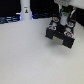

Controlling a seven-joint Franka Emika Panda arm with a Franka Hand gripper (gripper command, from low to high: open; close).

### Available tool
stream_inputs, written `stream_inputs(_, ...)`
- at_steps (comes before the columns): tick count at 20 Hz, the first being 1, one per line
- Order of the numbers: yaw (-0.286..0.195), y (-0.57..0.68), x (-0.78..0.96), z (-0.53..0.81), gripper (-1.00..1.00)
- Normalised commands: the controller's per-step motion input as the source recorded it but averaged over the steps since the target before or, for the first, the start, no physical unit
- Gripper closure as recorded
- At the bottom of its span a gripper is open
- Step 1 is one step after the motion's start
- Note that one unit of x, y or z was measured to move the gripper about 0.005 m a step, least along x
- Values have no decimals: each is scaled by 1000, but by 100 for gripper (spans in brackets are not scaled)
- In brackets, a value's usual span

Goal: Open the kcup holder, insert the kcup into the holder, and close the kcup holder

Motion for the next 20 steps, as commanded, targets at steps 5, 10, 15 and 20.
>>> stream_inputs(5,19,-1,-24,-260,100)
stream_inputs(10,2,-14,-12,-242,100)
stream_inputs(15,2,5,16,-281,100)
stream_inputs(20,3,22,28,-243,100)
